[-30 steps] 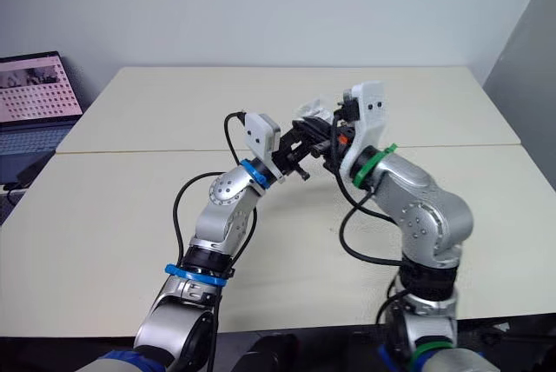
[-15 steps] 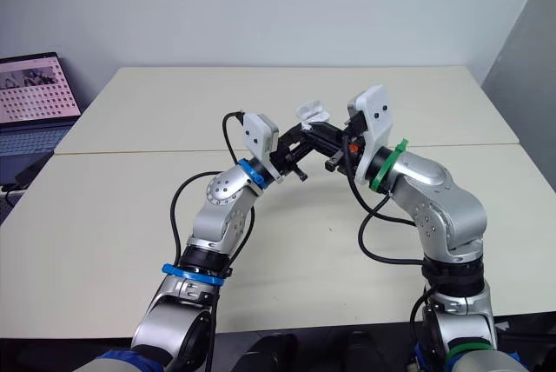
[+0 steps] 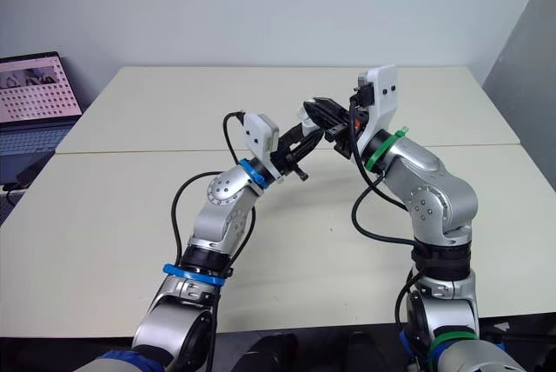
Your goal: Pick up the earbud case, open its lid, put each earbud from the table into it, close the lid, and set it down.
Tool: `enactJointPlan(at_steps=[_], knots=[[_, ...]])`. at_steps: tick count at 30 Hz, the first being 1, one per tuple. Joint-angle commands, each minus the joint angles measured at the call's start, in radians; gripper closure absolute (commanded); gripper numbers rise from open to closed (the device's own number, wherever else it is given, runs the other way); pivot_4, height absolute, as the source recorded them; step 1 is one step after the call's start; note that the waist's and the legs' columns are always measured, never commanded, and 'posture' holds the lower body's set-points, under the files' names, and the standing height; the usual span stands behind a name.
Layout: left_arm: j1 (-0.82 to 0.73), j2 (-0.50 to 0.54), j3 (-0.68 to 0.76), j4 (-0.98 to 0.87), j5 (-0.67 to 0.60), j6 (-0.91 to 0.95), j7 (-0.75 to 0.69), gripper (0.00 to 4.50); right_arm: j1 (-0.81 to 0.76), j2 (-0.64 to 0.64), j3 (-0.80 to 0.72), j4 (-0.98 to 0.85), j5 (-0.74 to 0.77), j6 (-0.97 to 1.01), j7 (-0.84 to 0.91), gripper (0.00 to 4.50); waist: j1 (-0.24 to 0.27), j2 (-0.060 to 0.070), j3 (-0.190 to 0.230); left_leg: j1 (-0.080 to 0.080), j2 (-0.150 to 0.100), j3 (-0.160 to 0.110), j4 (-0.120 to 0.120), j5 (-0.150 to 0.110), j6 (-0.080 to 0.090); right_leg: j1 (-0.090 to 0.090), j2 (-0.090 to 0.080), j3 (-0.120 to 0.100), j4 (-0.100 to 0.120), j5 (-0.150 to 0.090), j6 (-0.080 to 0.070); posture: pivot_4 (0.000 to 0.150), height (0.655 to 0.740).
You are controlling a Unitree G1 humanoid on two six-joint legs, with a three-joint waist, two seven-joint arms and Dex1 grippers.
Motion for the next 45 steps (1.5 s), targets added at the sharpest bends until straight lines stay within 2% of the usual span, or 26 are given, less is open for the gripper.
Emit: enactJointPlan(at_steps=[1, 27, 33, 39, 45], knots=[[-0.029, -0.006, 0.007, -0.030, -0.014, -0.019, -0.004, 3.75, -0.022, -0.005, -0.002, -0.008, 0.010, -0.026, -0.005, 4.11, 0.000, 0.000, 0.000, 0.000, 0.000, 0.000, 0.000, 0.000, 0.000, 0.000, 0.000, 0.000, 0.000, 0.000, 0.000, 0.150, 0.7400], [-0.024, -0.002, 0.008, -0.050, -0.029, -0.005, -0.012, 3.75, 0.005, -0.021, 0.060, 0.032, -0.045, -0.070, -0.011, 4.11, 0.000, 0.000, 0.000, 0.000, 0.000, 0.000, 0.000, 0.000, 0.000, 0.000, 0.000, 0.000, 0.000, 0.000, 0.000, 0.150, 0.7400], [-0.025, -0.004, 0.009, -0.051, -0.029, -0.004, -0.014, 3.75, 0.010, -0.031, 0.063, 0.029, -0.050, -0.074, -0.009, 2.02, 0.000, 0.000, 0.000, 0.000, 0.000, 0.000, 0.000, 0.000, 0.000, 0.000, 0.000, 0.000, 0.000, 0.000, 0.000, 0.150, 0.7400], [-0.024, -0.007, 0.013, -0.048, -0.031, 0.000, -0.009, 3.75, -0.005, -0.025, 0.036, 0.021, -0.023, -0.087, -0.008, 2.02, 0.000, 0.000, 0.000, 0.000, 0.000, 0.000, 0.000, 0.000, 0.000, 0.000, 0.000, 0.000, 0.000, 0.000, 0.000, 0.150, 0.7400], [0.003, 0.017, 0.030, -0.048, -0.042, 0.028, -0.006, 3.75, -0.075, -0.060, -0.127, -0.042, 0.152, -0.028, -0.024, 2.02, 0.000, 0.000, 0.000, 0.000, 0.000, 0.000, 0.001, 0.000, 0.000, 0.000, 0.000, 0.000, 0.000, 0.000, 0.000, 0.150, 0.7400]])
